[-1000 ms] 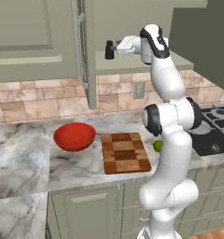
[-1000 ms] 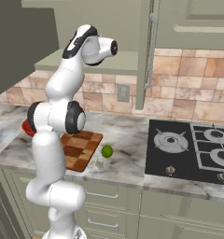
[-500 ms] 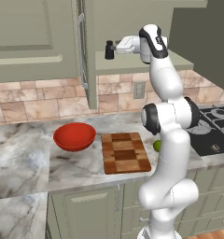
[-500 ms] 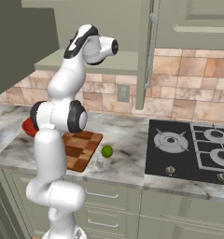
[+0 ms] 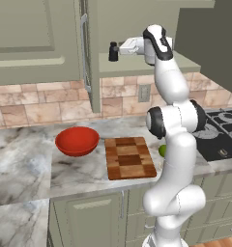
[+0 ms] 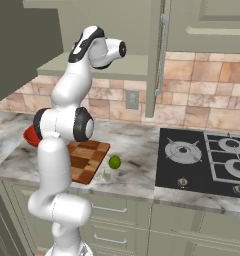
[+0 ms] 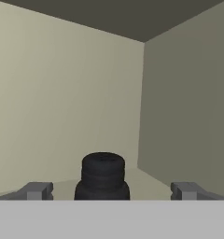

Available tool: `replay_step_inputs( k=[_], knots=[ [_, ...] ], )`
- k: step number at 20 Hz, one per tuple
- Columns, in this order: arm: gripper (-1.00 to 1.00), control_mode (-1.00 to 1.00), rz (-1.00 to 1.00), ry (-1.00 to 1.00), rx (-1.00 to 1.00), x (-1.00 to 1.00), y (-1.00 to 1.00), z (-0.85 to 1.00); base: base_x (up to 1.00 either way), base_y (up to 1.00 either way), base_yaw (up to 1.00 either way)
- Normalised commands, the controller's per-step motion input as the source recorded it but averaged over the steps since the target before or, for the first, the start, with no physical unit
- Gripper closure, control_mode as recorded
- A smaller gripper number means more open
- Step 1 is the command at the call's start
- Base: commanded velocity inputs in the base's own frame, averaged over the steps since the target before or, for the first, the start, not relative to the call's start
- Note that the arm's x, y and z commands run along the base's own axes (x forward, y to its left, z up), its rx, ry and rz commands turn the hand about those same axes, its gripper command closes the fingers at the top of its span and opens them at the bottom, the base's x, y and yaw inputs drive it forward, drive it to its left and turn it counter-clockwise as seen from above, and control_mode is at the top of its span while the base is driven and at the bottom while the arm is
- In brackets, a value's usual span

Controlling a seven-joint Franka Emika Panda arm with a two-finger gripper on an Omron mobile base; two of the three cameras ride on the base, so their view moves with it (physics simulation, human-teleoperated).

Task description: Open the cabinet. Place the bowl and condiment on the counter. Then place the lime and garlic on the cutting board.

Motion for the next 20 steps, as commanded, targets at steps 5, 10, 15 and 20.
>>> replay_step_inputs(
  k=[5,10,15,20],
  knots=[
    [-1.0,-1.0,0.0,0.01,0.01,0.0,0.11,0.0,0.0,0.0,0.0],
    [-1.0,-1.0,0.0,0.01,0.0,0.06,0.06,-0.03,0.0,0.0,0.0],
    [-1.0,-1.0,0.01,0.03,0.0,0.17,0.01,-0.07,0.0,0.0,0.0],
    [-1.0,-1.0,0.01,0.04,0.0,0.18,0.0,-0.04,0.0,0.0,0.0]
  ],
)
